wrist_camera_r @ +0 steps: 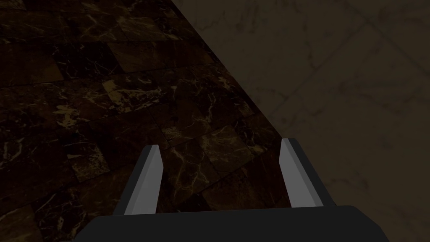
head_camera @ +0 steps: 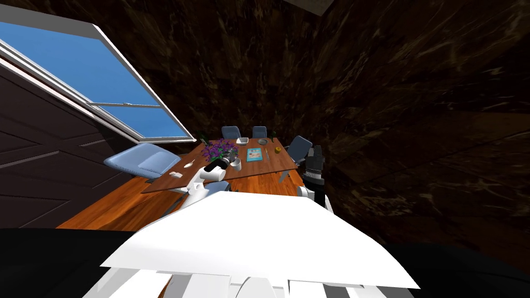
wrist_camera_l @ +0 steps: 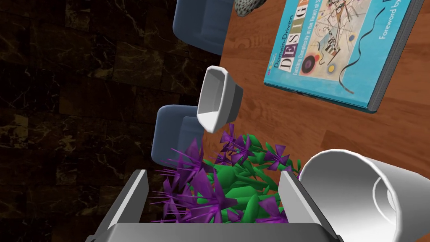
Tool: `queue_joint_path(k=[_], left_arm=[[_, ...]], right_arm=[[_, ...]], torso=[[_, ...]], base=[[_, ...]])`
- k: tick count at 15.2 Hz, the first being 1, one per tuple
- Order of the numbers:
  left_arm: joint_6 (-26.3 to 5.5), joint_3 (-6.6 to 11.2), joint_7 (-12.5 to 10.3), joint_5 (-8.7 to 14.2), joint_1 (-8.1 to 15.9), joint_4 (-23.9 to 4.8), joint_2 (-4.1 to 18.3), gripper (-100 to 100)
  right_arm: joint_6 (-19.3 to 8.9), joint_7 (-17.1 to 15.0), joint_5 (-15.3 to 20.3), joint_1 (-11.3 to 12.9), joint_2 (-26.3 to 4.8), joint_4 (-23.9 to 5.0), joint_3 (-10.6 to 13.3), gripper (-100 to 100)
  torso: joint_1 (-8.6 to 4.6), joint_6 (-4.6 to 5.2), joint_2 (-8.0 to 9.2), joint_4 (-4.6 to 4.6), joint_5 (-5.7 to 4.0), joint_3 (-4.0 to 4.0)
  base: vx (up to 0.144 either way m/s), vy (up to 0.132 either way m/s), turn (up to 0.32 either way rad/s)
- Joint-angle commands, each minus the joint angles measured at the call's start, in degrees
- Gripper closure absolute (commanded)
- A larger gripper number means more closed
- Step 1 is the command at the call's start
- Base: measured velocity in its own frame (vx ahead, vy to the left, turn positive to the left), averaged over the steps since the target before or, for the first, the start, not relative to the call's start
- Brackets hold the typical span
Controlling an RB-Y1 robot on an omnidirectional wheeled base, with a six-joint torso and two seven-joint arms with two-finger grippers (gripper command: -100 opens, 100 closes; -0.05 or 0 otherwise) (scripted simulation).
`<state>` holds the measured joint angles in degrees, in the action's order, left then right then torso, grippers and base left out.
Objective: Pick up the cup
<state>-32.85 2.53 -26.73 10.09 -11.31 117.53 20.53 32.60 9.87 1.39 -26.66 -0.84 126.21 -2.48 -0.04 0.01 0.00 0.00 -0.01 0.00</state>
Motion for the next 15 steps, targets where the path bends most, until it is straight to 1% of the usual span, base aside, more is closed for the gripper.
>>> queue_joint_path(k=[1,2,4,5,7,8,9,11,12,14,15], left_arm=[[-2.58,0.07,-0.71,0.05,0.48,-0.43,-0.08,-100],[-3.98,0.48,-2.53,0.76,1.74,-1.76,0.27,-100],[-6.45,0.48,-2.53,0.76,1.74,-1.76,0.27,-100],[-7.80,0.89,-4.35,1.47,2.99,-3.10,0.58,-100],[-10.28,0.89,-4.35,1.47,2.99,-3.10,0.58,-100],[-10.30,0.89,-4.35,1.47,2.99,-3.10,0.58,-100],[-12.51,1.29,-6.15,2.17,4.23,-4.43,0.86,-100],[-14.13,1.29,-6.15,2.17,4.23,-4.43,0.86,-100],[-15.75,1.69,-7.92,2.86,5.45,-5.77,1.10,-100],[-17.91,1.69,-7.92,2.86,5.45,-5.77,1.10,-100],[-19.37,2.09,-9.66,3.54,6.64,-7.09,1.31,-100]], right_arm=[[0.00,0.00,0.00,0.00,0.00,0.00,0.00,0],[0.00,0.00,0.00,0.00,0.00,0.00,0.00,0],[0.00,0.00,0.00,0.00,0.00,0.00,0.00,0],[0.00,0.00,0.00,0.00,0.00,0.00,0.00,0],[0.00,0.00,0.00,0.00,0.00,0.00,0.00,0],[0.00,0.00,0.00,0.00,0.00,0.00,0.00,0],[0.00,0.00,0.00,0.00,0.00,0.00,0.00,0],[0.00,0.00,0.00,0.00,0.00,0.00,0.00,0],[0.00,0.00,0.00,0.00,0.00,0.00,0.00,0],[0.00,0.00,0.00,0.00,0.00,0.00,0.00,0],[0.00,0.00,0.00,0.00,0.00,0.00,0.00,0]], torso=[[0.00,0.00,0.00,0.00,0.00,0.00],[0.00,-0.01,0.00,0.00,0.00,0.00],[-0.01,0.00,-0.01,0.00,0.00,0.00],[0.00,-0.01,-0.01,0.00,0.00,0.00],[-0.01,0.00,-0.01,0.00,0.00,-0.01],[-0.01,-0.01,-0.01,0.00,0.00,0.00],[0.01,-0.02,0.00,0.00,0.00,0.00],[0.00,-0.01,0.00,0.00,0.00,0.00],[0.01,-0.02,0.00,0.00,0.00,0.00],[0.01,-0.01,-0.01,0.00,0.00,0.00],[0.01,-0.02,0.00,0.00,0.00,0.00]], base=[[-0.001,-0.008,-0.039],[0.000,-0.013,-0.081],[0.000,-0.011,-0.059],[0.000,-0.012,-0.060],[0.000,-0.011,-0.065],[0.000,0.000,0.000],[0.001,-0.008,-0.068],[0.000,-0.007,-0.059],[0.000,-0.009,-0.068],[0.001,-0.008,-0.054],[0.002,-0.007,-0.081]])
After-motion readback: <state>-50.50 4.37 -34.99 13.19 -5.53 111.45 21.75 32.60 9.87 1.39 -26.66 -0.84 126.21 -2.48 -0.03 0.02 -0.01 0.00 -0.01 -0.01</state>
